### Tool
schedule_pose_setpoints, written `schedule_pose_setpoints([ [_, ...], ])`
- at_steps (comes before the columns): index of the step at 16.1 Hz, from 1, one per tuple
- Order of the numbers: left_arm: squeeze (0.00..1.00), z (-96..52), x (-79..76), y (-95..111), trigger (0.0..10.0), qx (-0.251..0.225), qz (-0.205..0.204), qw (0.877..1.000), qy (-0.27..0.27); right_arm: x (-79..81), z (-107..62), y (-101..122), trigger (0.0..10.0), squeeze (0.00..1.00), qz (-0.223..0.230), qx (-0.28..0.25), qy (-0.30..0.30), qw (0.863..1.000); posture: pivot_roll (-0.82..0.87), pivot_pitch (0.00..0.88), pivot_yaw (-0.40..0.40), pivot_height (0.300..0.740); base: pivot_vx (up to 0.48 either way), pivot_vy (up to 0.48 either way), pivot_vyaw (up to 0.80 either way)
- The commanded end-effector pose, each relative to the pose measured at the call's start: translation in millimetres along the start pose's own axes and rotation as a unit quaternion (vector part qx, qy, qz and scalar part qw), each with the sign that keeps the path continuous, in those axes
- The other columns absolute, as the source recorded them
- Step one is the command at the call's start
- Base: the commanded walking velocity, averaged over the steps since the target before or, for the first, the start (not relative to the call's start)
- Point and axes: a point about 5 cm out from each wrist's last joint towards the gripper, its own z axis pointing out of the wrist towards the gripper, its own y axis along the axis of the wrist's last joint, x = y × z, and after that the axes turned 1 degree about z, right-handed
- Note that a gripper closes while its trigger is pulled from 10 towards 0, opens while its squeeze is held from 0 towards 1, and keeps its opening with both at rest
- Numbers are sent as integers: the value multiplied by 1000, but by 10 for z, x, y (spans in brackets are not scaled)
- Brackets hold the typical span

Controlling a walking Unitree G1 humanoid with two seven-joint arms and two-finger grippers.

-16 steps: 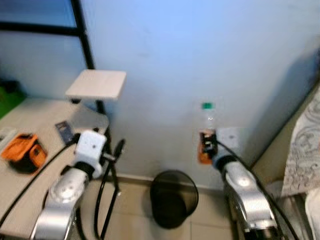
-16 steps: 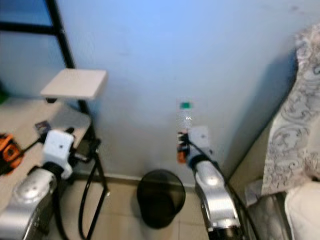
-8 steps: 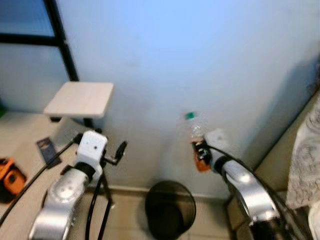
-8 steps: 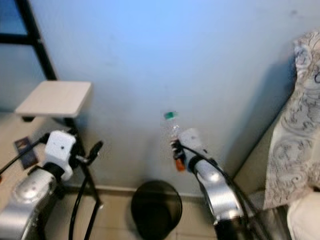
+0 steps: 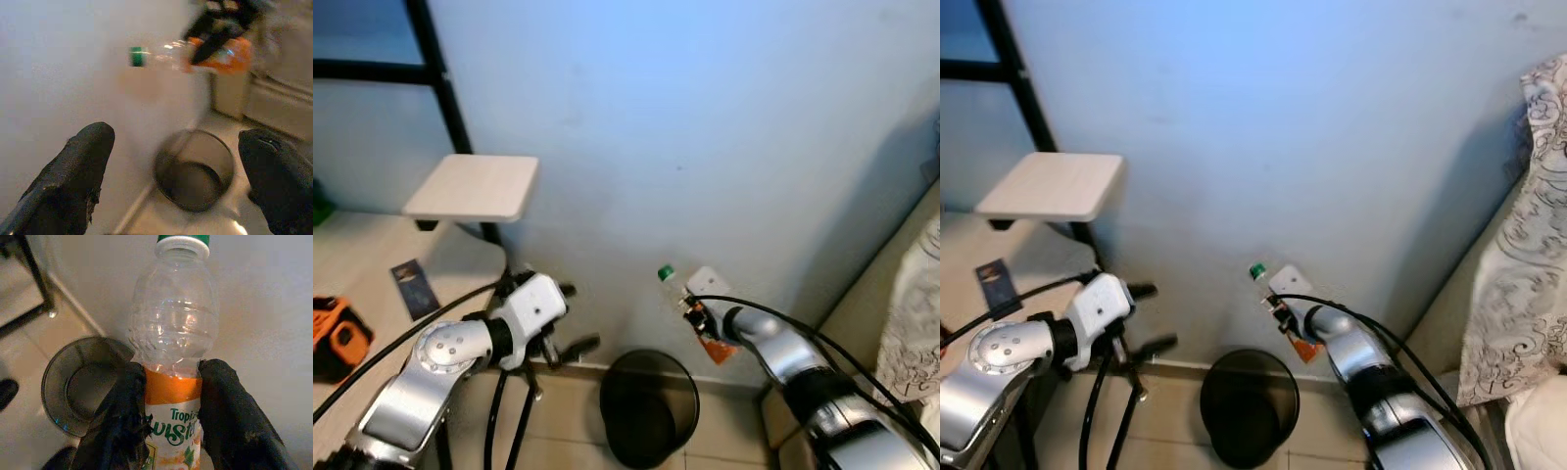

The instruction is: Clean up the room

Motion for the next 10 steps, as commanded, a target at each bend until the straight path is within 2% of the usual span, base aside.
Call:
schedule_pose_setpoints([
  [1, 0, 8, 21, 11, 10000, 10, 8, 1000, -28, 2, 35, -48, 10000, 0, -19, 29, 3, 999, 8, 0, -24, 740, 0, 0, 0],
  [4, 0, 12, 51, 15, 10000, 26, 26, 998, -53, 63, 85, -100, 10000, 0, -38, 68, 17, 997, 10, 0, -25, 740, 0, 0, 0],
  [8, 0, 12, 58, -2, 10000, 33, 28, 997, -57, 169, 137, -66, 10000, 0, -27, 65, 32, 997, 16, 0, -29, 740, 0, 0, 0],
  [9, 0, 12, 58, -3, 10000, 33, 28, 997, -58, 183, 141, -69, 10000, 380, -24, 66, 36, 997, 16, 0, -29, 740, 0, 0, 0],
  [10, 0, 13, 57, -7, 10000, 34, 27, 997, -59, 210, 148, -74, 10000, 949, -21, 66, 42, 997, 16, 0, -28, 740, 0, 0, 0],
])
